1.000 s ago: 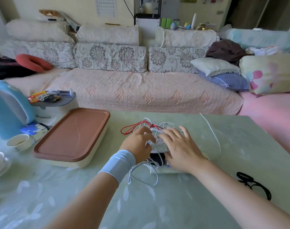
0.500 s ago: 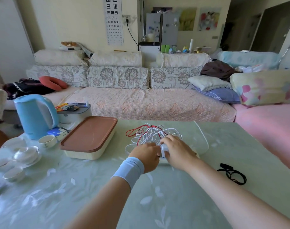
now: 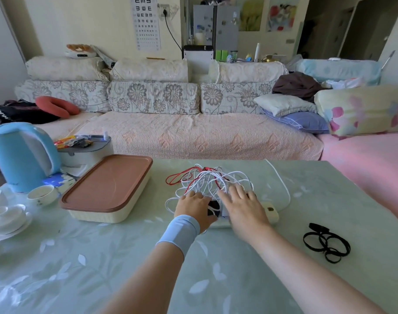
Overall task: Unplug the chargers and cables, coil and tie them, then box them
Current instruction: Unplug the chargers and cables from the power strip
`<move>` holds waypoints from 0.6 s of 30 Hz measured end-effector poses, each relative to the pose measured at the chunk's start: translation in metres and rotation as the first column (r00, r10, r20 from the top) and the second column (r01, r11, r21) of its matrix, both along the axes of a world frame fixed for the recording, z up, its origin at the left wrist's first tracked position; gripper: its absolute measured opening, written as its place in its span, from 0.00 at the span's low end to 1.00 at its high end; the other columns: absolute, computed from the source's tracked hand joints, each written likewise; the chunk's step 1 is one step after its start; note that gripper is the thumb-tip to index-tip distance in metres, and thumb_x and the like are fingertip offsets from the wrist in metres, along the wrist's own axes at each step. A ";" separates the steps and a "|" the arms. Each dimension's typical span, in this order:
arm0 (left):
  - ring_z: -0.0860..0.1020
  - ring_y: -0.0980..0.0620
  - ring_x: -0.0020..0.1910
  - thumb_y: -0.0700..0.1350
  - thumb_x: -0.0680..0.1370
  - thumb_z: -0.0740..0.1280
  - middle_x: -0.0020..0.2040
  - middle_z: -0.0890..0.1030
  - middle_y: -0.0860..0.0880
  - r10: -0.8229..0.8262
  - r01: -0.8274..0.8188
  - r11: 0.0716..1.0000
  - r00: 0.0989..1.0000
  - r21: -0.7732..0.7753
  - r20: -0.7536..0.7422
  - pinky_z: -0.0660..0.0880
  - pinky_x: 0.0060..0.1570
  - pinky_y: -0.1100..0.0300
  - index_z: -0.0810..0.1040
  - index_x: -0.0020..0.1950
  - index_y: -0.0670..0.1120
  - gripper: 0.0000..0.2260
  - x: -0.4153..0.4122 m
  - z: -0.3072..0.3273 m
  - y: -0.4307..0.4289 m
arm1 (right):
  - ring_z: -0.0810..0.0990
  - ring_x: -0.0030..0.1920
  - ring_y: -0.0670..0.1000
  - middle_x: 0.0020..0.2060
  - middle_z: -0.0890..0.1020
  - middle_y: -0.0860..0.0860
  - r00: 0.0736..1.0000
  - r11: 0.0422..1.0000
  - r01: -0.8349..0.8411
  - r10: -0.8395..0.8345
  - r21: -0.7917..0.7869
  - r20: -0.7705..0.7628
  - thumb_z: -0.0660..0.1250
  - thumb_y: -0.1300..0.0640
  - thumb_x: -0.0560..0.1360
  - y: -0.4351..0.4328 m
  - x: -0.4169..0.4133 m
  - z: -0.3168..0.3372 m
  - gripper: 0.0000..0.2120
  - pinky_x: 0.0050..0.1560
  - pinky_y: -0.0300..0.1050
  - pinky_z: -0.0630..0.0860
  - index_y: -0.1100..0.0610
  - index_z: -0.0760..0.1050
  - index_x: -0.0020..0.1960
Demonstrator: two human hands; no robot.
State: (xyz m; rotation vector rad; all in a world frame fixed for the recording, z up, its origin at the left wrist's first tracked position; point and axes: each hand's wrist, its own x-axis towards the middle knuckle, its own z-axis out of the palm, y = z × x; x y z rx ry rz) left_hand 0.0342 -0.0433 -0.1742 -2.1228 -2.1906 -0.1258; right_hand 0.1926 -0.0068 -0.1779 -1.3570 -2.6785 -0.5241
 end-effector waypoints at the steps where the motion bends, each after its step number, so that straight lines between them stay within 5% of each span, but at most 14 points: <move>1: 0.69 0.47 0.64 0.63 0.75 0.62 0.63 0.76 0.51 0.013 -0.012 1.000 1.000 0.019 -0.022 0.65 0.63 0.52 0.71 0.68 0.53 0.25 0.002 -0.003 0.001 | 0.63 0.73 0.62 0.71 0.67 0.60 1.000 1.000 0.024 -0.024 0.007 0.014 0.69 0.58 0.72 -0.001 -0.002 -0.001 0.38 0.64 0.57 0.67 0.53 0.56 0.78; 7: 0.72 0.47 0.60 0.63 0.74 0.59 0.56 0.80 0.51 0.075 -0.075 0.989 0.997 0.131 0.008 0.65 0.61 0.51 0.74 0.58 0.51 0.20 0.007 -0.017 0.008 | 0.65 0.69 0.61 0.66 0.69 0.58 0.999 0.999 0.036 -0.036 -0.002 -0.004 0.62 0.63 0.76 0.004 -0.013 0.000 0.26 0.61 0.54 0.69 0.55 0.60 0.72; 12: 0.77 0.47 0.53 0.69 0.69 0.62 0.50 0.82 0.51 0.101 -0.107 0.993 0.989 0.051 0.111 0.68 0.53 0.54 0.76 0.51 0.54 0.22 0.007 -0.015 0.023 | 0.68 0.67 0.57 0.59 0.77 0.54 0.998 0.997 -0.026 0.021 -0.079 -0.063 0.66 0.65 0.72 0.023 -0.009 -0.001 0.26 0.55 0.52 0.75 0.55 0.65 0.68; 18: 0.79 0.47 0.52 0.60 0.70 0.71 0.51 0.83 0.52 0.039 -0.039 0.999 0.979 -0.004 0.201 0.73 0.46 0.59 0.79 0.58 0.57 0.18 -0.009 -0.010 0.031 | 0.74 0.59 0.56 0.50 0.82 0.50 0.980 0.991 -0.041 0.016 -0.124 -0.198 0.70 0.63 0.67 0.032 -0.009 -0.003 0.21 0.46 0.50 0.78 0.52 0.74 0.59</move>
